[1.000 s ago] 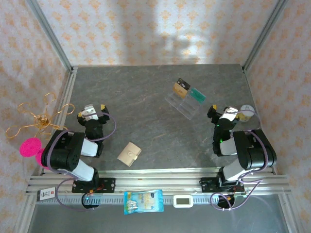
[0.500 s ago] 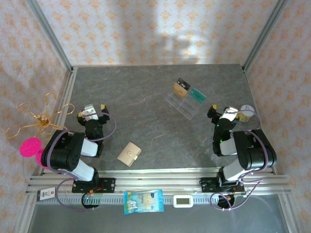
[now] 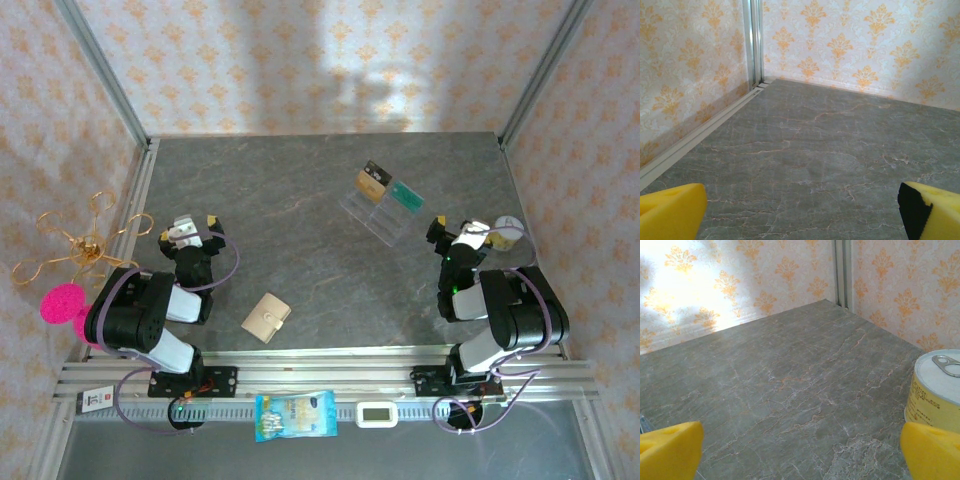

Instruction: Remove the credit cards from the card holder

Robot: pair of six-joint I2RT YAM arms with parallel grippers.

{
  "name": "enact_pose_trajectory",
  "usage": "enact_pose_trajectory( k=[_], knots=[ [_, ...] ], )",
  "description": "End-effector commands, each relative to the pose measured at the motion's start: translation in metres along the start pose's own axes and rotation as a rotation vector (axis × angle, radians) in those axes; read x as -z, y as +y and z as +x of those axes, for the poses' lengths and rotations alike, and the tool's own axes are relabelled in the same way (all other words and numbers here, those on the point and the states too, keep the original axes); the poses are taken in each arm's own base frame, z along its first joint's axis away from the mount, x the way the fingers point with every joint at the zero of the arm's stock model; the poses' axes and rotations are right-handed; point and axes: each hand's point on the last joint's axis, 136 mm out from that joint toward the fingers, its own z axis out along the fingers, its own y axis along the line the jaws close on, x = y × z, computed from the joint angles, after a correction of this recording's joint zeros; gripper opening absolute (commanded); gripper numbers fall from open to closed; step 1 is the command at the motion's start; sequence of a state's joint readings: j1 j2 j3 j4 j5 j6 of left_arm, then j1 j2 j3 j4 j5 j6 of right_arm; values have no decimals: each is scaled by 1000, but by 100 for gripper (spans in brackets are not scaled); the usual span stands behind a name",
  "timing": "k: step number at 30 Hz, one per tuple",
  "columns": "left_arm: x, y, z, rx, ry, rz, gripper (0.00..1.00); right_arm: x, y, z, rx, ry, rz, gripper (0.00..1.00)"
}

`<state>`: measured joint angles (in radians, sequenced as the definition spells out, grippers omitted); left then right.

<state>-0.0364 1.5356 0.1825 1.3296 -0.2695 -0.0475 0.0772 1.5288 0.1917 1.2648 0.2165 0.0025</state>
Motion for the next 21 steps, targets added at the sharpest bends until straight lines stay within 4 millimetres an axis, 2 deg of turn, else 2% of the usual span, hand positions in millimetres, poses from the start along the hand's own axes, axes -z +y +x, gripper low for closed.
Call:
enact_pose_trajectory(
  k=[1,11,16,18,21],
  knots=[
    [-2,1,-12,29,-44,-4,99,-2,-2,-13,-25,-43,17,100],
    [-2,0,-12,29,-44,-1,99,-3,1,-14,-22,-42,4,100],
    [6,0,-30,20,-64,-28,99,5,-2,-21,-31,-66,5,100],
    [7,0,-39,11,-66,-60,99,10,-4,-29,-39,-95,20,100],
    [11,-5,-56,-4,-88,-93,99,-2,-15,-40,-85,-14,148,100]
  ],
)
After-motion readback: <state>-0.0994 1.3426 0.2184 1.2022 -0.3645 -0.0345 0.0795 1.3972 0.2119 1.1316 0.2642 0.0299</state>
